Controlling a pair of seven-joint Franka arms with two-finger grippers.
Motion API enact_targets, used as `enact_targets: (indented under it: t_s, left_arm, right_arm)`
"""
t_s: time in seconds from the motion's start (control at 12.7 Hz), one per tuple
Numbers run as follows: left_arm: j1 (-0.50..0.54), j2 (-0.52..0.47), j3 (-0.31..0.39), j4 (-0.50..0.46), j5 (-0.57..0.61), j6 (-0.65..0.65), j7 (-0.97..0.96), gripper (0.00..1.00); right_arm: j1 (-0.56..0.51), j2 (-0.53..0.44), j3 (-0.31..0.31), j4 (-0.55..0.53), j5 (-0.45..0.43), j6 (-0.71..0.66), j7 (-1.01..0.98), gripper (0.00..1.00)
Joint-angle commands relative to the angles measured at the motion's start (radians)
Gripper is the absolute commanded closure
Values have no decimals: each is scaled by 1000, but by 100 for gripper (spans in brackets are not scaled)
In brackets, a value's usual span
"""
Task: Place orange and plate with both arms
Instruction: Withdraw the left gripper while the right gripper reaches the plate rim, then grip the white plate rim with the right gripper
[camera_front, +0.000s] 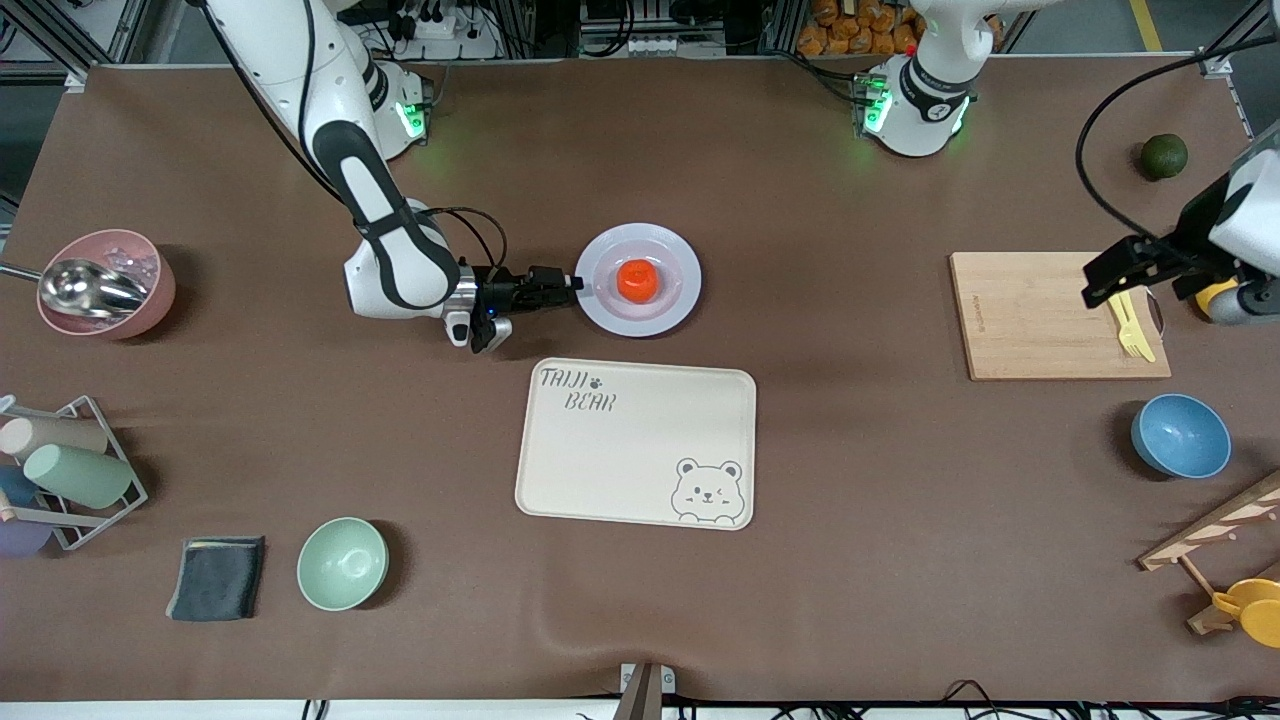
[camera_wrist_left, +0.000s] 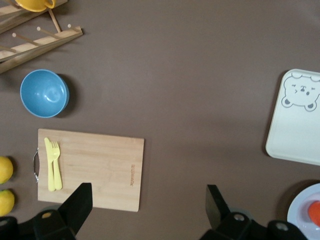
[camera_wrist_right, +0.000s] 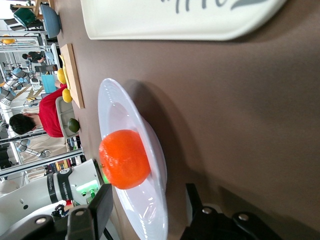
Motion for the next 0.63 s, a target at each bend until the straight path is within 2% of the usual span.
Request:
enact_targets:
  t_s: [0.0,0.24,0.39,0.55]
  left_arm:
    - [-36,-35,15,-30,-17,-21,11,0]
    - [-44,-38,21,-38,-19,-20,11,0]
    - [-64,-39,47,-41,-20,-20,13,0]
    - [-66,-35,49,-41,-23,-17,11,0]
  right_arm:
    - [12,23,2,4,37,2,-31,36]
    - [41,26,2,4,69,4,-30,45]
    - [64,36,2,6,113,5,-31,47]
    - [83,38,2,6,138,8,-36,55]
